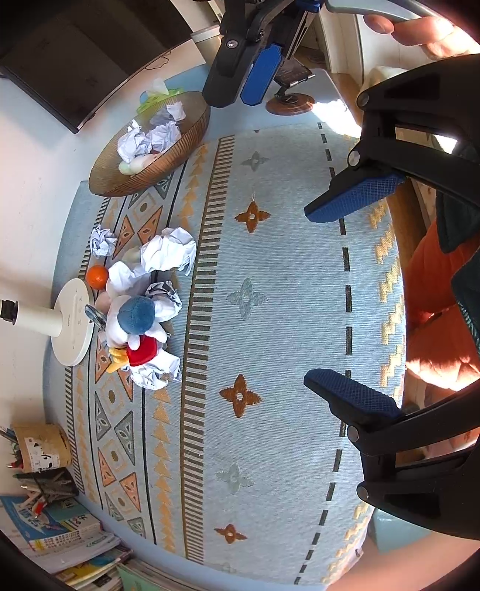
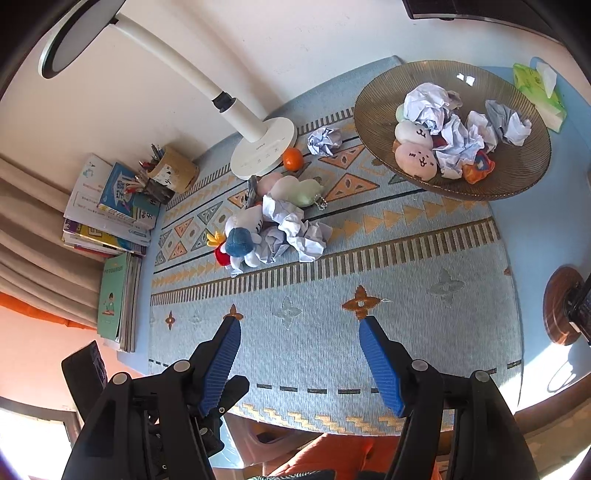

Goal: Organize objects
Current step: 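Move both tools back over the rug toward the toy pile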

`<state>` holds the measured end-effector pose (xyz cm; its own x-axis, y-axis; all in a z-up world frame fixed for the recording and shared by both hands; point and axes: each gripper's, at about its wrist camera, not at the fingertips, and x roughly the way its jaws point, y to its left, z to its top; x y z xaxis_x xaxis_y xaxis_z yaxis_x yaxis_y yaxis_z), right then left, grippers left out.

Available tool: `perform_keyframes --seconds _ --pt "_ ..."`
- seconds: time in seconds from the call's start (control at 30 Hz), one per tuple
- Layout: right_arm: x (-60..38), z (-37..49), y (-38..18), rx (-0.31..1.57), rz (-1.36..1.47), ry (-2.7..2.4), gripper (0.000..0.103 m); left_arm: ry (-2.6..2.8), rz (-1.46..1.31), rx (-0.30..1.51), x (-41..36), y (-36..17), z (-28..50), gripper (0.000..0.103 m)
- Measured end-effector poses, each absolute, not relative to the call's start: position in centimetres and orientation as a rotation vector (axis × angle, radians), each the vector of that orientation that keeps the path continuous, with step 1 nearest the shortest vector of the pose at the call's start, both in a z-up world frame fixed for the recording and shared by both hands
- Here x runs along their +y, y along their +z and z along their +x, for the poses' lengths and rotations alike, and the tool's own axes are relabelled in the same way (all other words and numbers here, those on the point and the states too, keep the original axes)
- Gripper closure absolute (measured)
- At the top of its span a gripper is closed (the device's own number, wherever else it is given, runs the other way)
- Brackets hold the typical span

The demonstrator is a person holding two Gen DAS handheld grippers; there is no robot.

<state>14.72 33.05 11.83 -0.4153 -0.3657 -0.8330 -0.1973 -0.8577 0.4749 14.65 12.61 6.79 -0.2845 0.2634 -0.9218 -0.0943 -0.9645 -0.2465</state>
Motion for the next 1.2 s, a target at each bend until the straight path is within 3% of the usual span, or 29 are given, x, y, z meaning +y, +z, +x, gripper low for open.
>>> perform_keyframes --seconds 0.57,1.2 --pt "34.2 11.5 10.8 -0.849 1.638 -2.383 0.037 2.348 -1.788 -0.233 13.1 6.0 12.1 0.023" --pt "34.5 8.4 10.3 -0.962 1.622 -2.415 0.037 2.293 -1.774 -0.129 12.3 6.0 7.2 0.023"
